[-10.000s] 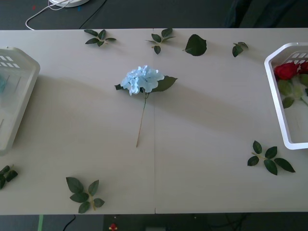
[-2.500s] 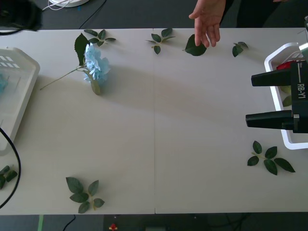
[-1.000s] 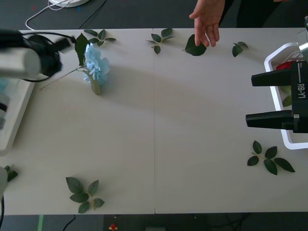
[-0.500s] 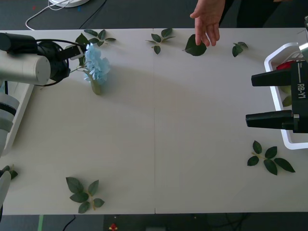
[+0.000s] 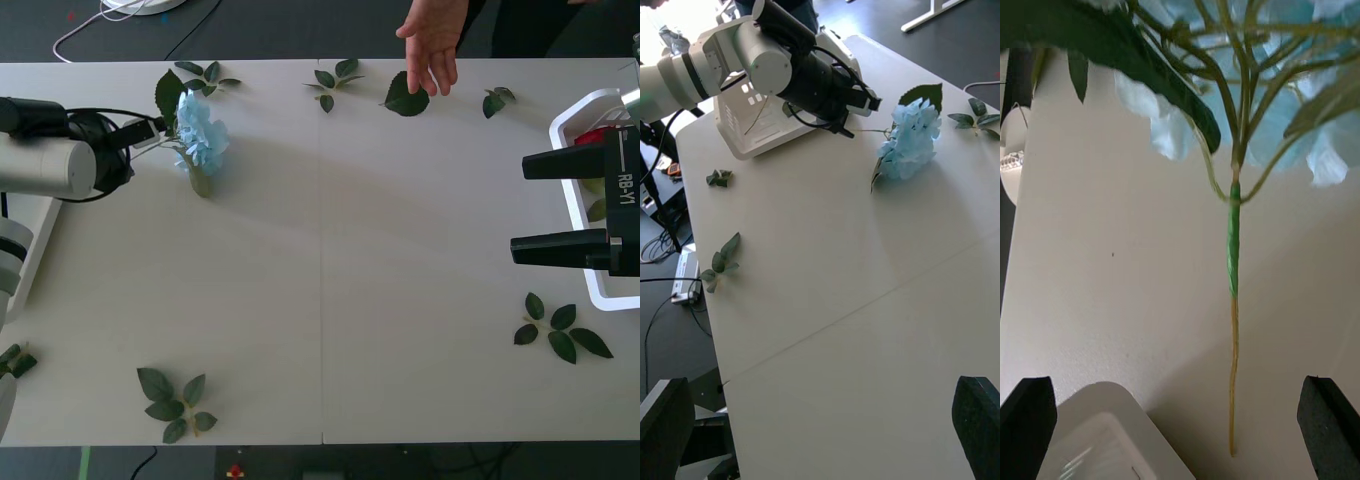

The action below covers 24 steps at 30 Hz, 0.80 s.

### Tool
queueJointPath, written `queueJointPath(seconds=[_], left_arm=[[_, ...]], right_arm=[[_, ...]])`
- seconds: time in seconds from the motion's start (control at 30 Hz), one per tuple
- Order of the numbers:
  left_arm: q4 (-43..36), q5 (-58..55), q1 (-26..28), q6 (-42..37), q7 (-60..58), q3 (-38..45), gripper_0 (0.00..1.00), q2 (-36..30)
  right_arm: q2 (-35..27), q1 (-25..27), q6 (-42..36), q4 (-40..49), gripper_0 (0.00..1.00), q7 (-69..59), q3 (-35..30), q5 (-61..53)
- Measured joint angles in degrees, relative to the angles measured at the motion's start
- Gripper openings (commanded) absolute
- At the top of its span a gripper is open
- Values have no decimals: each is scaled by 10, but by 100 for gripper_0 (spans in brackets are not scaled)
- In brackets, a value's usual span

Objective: Place the red flowers into the right box and the blue flowers into the left box. If a person shows an open palm, hand one flower to the person first, then continue sorting.

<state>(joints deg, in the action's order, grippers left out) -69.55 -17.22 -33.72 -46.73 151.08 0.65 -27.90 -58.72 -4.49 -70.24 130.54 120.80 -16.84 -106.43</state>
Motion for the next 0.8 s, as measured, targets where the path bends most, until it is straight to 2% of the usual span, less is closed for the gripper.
queueJointPath(seconds=[0.13,0.27,0.33,0.43,0.8], left_arm=[[17,13,2,46,0,0,93,5],[86,14,2,173,0,0,93,15],[122,14,2,210,0,0,93,21],[150,14,2,221,0,0,93,28],[150,13,1,228,0,0,93,34]], right_arm=[[0,0,0,0,100,0,0,0],[0,0,0,0,100,0,0,0],[0,0,0,0,100,0,0,0],[0,0,0,0,100,0,0,0],[0,0,0,0,100,0,0,0]])
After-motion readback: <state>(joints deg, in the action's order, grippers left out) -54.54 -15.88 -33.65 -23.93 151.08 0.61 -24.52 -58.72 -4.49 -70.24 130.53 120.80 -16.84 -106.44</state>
